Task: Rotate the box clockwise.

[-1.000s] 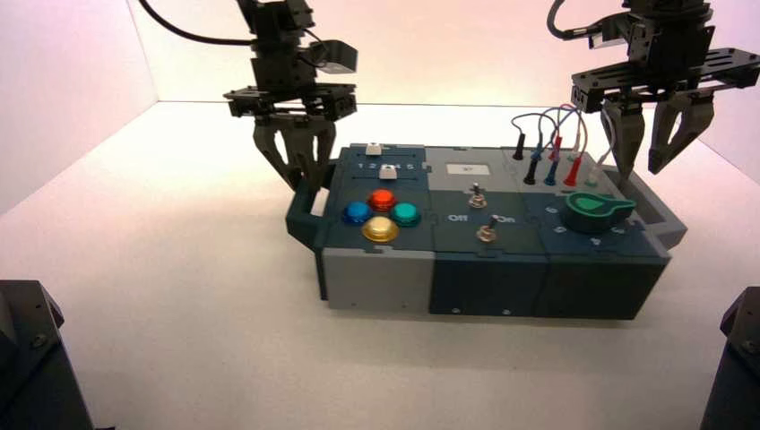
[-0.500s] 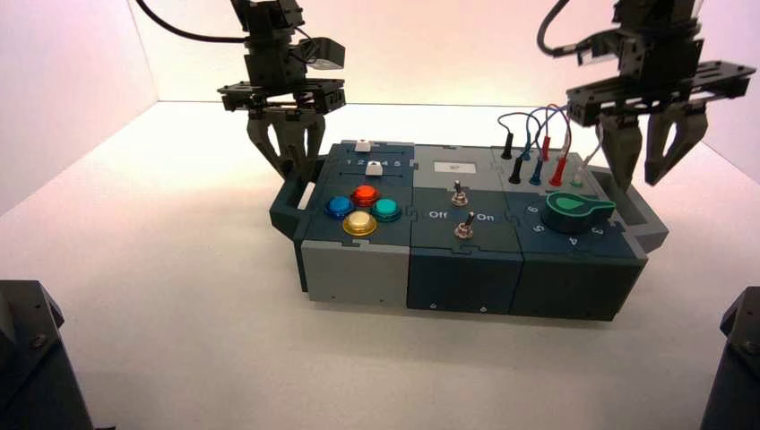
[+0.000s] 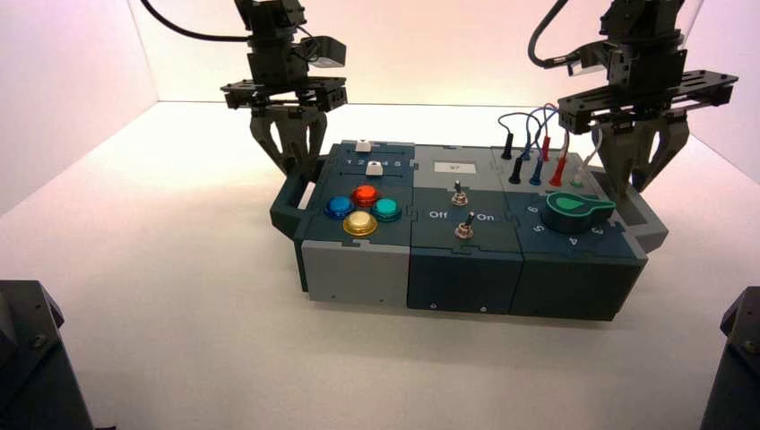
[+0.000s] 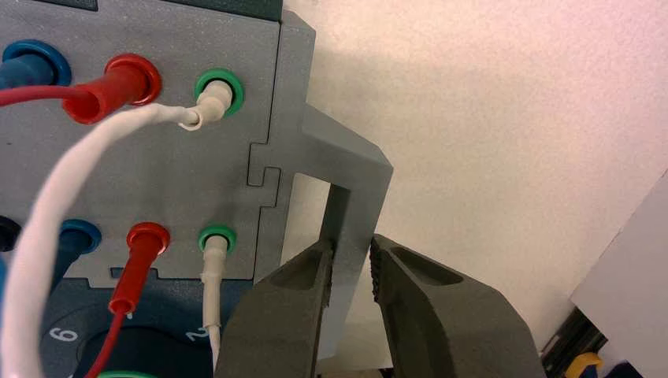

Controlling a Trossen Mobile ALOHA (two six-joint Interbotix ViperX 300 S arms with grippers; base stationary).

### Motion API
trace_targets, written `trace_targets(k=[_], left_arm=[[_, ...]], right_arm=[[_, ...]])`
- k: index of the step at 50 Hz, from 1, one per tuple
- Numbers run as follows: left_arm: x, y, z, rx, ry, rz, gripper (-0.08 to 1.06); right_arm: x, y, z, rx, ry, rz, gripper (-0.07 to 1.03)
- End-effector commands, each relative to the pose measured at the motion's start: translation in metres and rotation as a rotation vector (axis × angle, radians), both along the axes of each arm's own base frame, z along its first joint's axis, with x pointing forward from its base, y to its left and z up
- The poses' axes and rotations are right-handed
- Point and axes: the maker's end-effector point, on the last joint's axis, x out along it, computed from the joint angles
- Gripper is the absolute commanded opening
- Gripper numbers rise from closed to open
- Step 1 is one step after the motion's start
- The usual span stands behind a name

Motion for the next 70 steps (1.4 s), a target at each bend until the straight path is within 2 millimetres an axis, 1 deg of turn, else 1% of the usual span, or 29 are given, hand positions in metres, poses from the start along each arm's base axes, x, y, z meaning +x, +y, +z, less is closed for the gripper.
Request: trace_targets(k=[1,4,6,9,12,21,30,38,42,51,58,63,70], left_arm=[[0.033,0.003,0.018,-0.025,-0.077,0.027,0.30],[0.038,0.001,0.020,-0.027,-0.079,0.029,0.30],[0.045,-0.001,0.020,-0.025,-0.071,0.024,0.30],[0.049,-0.004,0.019,-0.025,-0.066,0.021,0.30],[0.054,-0.005,0.018,-0.024,-0.068,0.022,0.30],[0.063,-0.010,0.015,-0.022,-0.063,0.016,0.30],[0.070,-0.012,0.013,-0.022,-0.063,0.014,0.30],[0.081,-0.016,0.021,-0.035,-0.091,0.014,0.29],[0.087,-0.020,0.026,-0.043,-0.106,0.012,0.29],[0.102,-0.026,0.030,-0.050,-0.115,0.010,0.29],[0.115,-0.036,0.032,-0.057,-0.113,0.000,0.29],[0.122,-0.045,0.031,-0.059,-0.109,-0.015,0.29],[0.126,-0.053,0.028,-0.057,-0.098,-0.020,0.29]], right_arm=[[0.004,0.005,0.002,0.011,-0.005,0.035,0.12],[0.004,0.006,0.002,0.013,-0.001,0.044,0.07],[0.003,0.008,0.002,0.017,0.002,0.053,0.02],[0.002,0.010,0.002,0.019,0.008,0.060,0.01],[0.000,0.014,0.002,0.019,0.020,0.085,-0.02],[-0.006,0.027,0.000,0.011,0.054,0.147,-0.02],[-0.016,0.040,-0.006,-0.011,0.115,0.223,-0.02],[-0.024,0.051,-0.010,-0.023,0.146,0.272,-0.02],[-0.026,0.054,-0.010,-0.013,0.148,0.266,-0.02],[-0.033,0.055,-0.008,0.006,0.160,0.271,-0.02],[-0.038,0.056,-0.008,0.016,0.175,0.290,-0.02],[-0.043,0.059,-0.008,0.018,0.184,0.307,-0.02],[-0.048,0.064,-0.009,0.018,0.195,0.340,-0.02]])
